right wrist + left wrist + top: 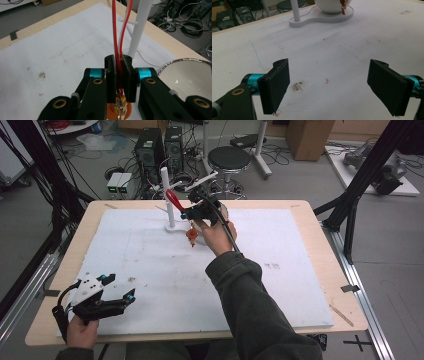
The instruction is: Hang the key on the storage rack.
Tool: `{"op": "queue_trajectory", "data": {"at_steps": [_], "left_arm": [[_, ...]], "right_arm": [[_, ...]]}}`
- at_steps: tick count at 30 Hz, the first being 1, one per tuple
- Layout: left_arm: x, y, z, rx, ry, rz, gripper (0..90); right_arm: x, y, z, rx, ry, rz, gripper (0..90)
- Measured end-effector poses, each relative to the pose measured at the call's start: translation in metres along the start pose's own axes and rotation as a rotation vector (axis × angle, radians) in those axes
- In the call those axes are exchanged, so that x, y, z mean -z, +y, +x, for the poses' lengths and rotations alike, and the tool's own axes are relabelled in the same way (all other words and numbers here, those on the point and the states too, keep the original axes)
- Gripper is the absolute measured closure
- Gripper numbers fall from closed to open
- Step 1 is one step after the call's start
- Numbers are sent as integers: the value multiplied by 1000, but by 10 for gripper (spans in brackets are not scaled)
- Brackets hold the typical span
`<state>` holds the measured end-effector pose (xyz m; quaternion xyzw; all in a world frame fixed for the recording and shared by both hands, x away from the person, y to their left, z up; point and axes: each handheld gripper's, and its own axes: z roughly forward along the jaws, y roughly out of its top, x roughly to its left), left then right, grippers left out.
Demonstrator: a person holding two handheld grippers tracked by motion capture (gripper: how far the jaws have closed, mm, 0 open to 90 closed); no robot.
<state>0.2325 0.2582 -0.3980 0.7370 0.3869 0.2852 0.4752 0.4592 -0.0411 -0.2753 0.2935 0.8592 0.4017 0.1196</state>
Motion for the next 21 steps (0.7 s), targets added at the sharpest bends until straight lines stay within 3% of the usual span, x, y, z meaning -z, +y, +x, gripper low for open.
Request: {"op": "queue_trajectory", "data": {"at_steps": [21], "left_arm": [[0, 0, 0, -1, -2, -4, 187]], "right_arm": [[-40, 2, 5, 7, -37, 83, 836]]}}
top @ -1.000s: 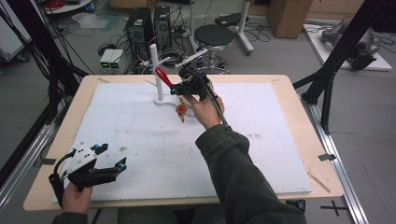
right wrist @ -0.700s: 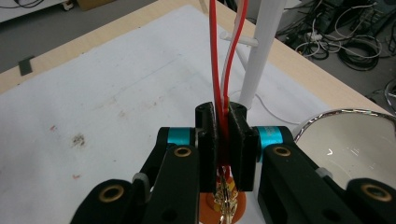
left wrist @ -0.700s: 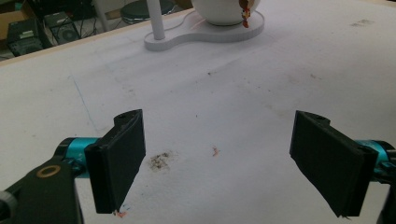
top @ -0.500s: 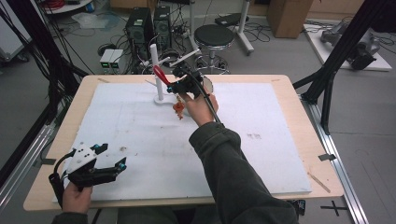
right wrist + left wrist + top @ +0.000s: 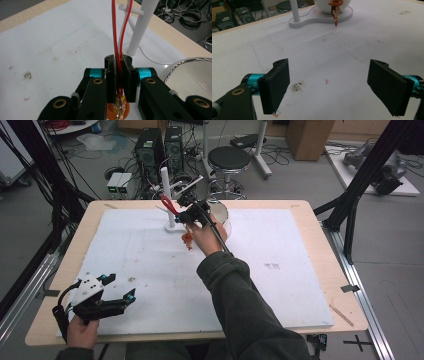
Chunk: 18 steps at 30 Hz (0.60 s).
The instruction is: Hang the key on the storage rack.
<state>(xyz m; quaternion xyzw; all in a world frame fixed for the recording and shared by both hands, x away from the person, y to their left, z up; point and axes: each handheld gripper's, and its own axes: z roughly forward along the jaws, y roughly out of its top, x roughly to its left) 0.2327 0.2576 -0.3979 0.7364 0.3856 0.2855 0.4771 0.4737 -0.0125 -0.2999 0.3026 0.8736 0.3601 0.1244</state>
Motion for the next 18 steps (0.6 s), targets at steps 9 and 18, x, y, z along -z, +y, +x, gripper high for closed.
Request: {"op": "queue_trajectory", "data": {"at_steps": [9, 18], "left_arm": [[0, 0, 0, 1, -2, 3, 187], [0, 0, 0, 3, -3, 0, 187]], "right_arm": [[-12, 0, 1, 15, -23, 39, 836], [-20, -1, 0, 20, -40, 65, 836]]}}
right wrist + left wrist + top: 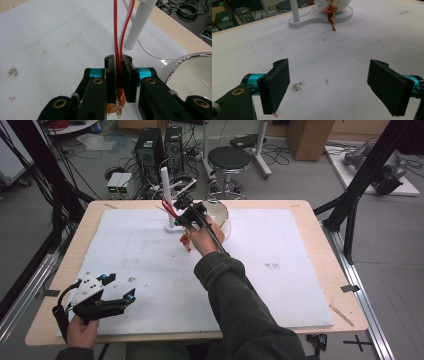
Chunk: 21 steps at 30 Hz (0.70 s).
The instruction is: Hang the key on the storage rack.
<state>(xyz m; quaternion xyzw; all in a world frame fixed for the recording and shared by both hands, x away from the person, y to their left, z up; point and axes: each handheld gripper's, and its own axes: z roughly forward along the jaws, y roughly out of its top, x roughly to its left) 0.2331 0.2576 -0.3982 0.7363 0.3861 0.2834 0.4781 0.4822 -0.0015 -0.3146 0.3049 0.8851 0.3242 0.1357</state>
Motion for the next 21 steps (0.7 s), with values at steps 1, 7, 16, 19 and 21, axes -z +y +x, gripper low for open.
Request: {"op": "queue_trajectory", "data": {"at_steps": [1, 7, 16, 19, 21], "left_arm": [[0, 0, 0, 1, 1, 0, 187], [0, 0, 0, -3, 0, 0, 187], [0, 0, -1, -2, -1, -1, 187], [0, 0, 0, -3, -1, -1, 187], [0, 0, 0, 0, -1, -1, 187]], "right_arm": [[0, 0, 0, -2, 0, -1, 836], [-5, -1, -2, -16, -2, 13, 836], [-13, -1, -3, -21, -4, 33, 835], [-17, 0, -2, -23, -8, 45, 835], [-18, 0, -1, -19, -13, 41, 835]]}}
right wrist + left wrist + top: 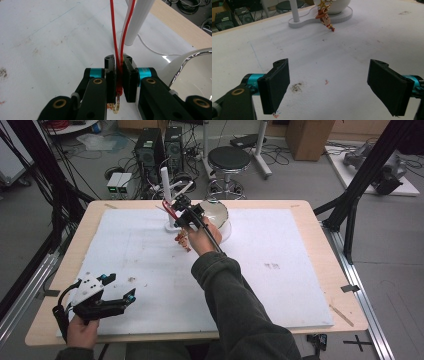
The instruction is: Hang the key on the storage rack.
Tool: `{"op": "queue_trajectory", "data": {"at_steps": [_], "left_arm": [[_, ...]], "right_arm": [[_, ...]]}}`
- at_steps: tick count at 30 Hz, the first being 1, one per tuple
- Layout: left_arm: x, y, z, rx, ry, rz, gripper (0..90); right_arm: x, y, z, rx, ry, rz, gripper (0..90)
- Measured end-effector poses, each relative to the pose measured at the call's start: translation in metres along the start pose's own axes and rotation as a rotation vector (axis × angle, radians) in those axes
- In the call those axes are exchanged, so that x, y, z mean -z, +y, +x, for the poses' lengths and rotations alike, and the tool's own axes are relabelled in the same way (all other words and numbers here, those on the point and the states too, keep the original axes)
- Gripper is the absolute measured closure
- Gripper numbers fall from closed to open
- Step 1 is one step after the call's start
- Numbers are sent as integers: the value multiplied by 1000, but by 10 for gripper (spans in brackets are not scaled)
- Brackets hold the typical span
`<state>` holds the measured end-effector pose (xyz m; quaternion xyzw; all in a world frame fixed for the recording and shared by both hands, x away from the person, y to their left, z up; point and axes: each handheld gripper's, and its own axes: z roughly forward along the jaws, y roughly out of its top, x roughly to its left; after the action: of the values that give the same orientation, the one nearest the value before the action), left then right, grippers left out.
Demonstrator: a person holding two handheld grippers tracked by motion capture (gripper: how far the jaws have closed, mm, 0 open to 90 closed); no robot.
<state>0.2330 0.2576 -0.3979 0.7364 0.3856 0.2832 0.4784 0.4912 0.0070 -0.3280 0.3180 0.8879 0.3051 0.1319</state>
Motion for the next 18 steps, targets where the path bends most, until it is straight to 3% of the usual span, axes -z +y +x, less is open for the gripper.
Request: {"op": "queue_trajectory", "data": {"at_steps": [10, 18], "left_arm": [[0, 0, 1, 1, -1, -1, 187], [-1, 0, 1, -1, -2, 0, 187]], "right_arm": [[-5, 8, 3, 4, -39, 30, 836], [-15, 8, 0, -3, -35, 47, 835]]}}
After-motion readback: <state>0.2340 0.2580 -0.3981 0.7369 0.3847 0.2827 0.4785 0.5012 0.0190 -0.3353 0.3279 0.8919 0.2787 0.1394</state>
